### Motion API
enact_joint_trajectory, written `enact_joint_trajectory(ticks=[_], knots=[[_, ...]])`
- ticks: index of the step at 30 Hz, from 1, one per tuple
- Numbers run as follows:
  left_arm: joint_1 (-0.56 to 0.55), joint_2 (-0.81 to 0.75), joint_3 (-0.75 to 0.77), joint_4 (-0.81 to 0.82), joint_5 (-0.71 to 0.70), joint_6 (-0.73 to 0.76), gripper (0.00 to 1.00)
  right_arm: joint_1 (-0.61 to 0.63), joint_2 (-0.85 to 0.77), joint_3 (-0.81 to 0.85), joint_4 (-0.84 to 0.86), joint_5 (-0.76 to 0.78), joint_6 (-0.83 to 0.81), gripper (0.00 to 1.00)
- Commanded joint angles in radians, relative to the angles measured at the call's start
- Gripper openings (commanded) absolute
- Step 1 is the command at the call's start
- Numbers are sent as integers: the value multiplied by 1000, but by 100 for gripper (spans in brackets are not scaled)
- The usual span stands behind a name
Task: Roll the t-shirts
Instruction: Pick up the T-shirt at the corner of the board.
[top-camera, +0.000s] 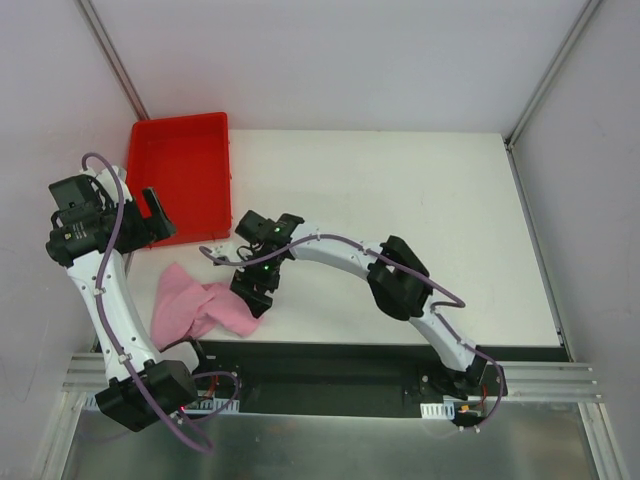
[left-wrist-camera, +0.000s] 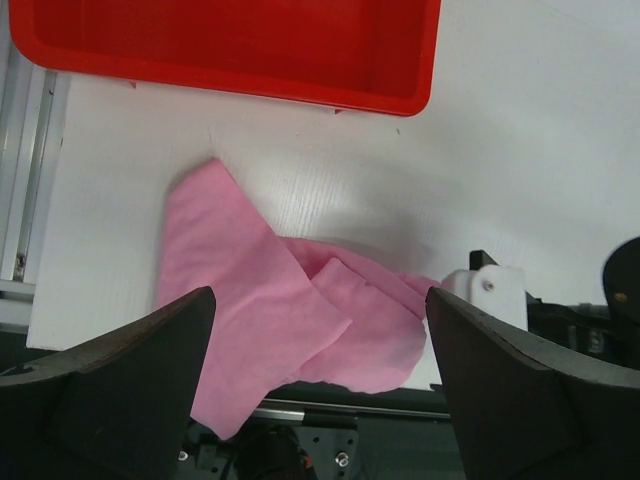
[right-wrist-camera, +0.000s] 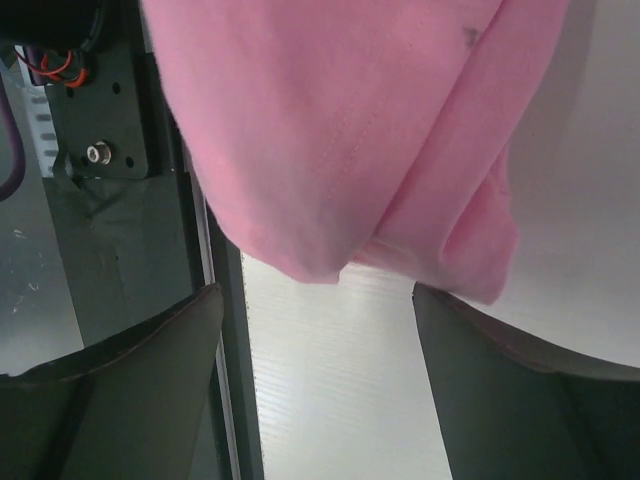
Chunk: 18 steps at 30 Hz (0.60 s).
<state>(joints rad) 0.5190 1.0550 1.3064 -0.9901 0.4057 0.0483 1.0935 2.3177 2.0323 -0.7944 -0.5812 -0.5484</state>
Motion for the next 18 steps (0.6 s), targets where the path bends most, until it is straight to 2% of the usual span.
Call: enact_joint_trajectory(ticks=[1,6,12,15,16,17,18], knots=[[10,-16,13,-30,21,-19,87,-1,45,54,23,-58,67,80],[12,-39,-7,-36,-8,4,87,11,106,106,29,-81,88,72],[12,-52,-18,-44,-19,21,87,22,108,118,18,-89,107,49],[13,-41,-15,-44,-15,25,87,16,77,100,-17,-79,93,23],[12,-36,-7,-42,-8,28,87,9,39,88,-26,-71,82,6],[12,-33,-3,-41,-2,33,86,5,8,76,-38,-60,76,1],[12,-21,2,-39,4,39,86,-15,-23,42,-46,-48,70,1]])
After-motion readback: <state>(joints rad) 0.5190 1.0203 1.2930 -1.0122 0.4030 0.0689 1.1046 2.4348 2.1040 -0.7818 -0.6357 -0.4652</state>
